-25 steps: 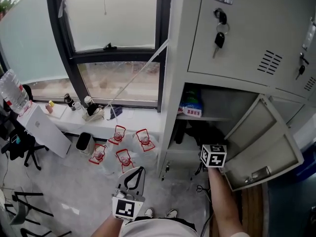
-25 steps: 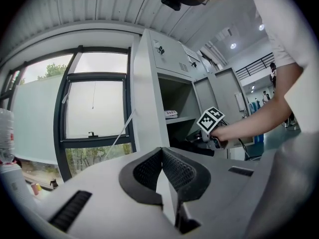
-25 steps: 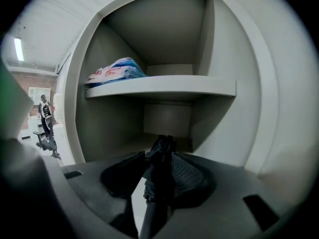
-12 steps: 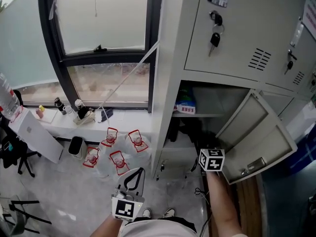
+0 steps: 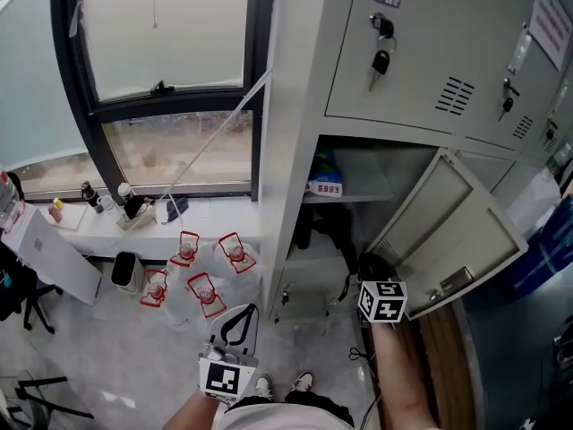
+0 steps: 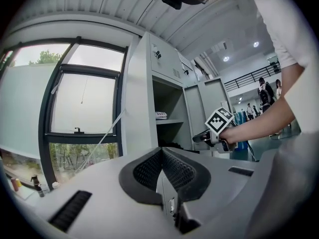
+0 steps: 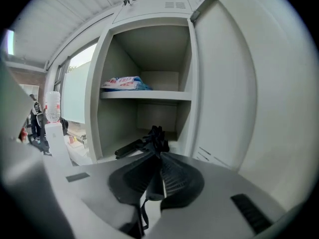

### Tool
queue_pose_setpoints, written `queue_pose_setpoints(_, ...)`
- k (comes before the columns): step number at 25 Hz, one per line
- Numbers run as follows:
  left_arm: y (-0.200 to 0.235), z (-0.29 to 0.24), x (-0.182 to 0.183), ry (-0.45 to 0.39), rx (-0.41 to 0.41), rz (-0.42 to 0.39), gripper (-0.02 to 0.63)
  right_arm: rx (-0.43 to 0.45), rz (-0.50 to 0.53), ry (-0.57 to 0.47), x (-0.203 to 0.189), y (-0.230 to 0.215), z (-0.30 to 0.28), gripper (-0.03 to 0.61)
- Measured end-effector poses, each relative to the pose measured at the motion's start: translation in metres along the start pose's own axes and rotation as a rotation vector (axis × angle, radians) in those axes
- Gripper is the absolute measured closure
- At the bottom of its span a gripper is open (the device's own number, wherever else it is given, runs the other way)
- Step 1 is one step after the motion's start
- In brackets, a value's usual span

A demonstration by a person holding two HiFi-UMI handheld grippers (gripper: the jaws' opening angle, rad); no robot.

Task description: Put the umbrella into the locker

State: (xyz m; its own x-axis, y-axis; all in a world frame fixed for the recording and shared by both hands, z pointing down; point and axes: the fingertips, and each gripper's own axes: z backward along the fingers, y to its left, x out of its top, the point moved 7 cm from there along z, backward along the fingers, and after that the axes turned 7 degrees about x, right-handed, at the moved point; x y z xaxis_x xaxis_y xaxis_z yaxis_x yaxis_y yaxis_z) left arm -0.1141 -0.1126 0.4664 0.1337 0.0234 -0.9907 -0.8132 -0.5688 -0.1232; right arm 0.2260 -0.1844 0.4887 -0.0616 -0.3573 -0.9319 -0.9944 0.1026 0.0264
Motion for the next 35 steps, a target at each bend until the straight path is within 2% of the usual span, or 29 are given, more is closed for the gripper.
queue_pose_setpoints(4,0.0,0.002,-0.003,0.001,-0.014,0.039,0.592,-0.022,-0.007,-0.025,0.001,0.0,0.018,0.56)
queue_pose_setpoints(15,-0.006,0.005,-0.003,-0.002,-0.026,0.042,0.592,-0.057,0.02,-0.204,0.022,-0.001,0.079,0.561)
queue_pose_setpoints(24,-0.006,0.001,0.01,-0.033,-0.032,0.012,0.592,-0.02,0.036,-0.324,0.05,0.009,0.128,0.561)
queue_pose_setpoints(29,-0.006,-0.003,0.017,-0.048,-0.031,-0.004,0.592,0.014,0.037,-0.363,0.054,0.015,0.15,0.561)
queue_pose_setpoints(35,-0.004,-0.006,0.024,-0.059,-0.02,-0.015,0.592,0.021,0.084,-0.398,0.06,0.016,0.175,0.561)
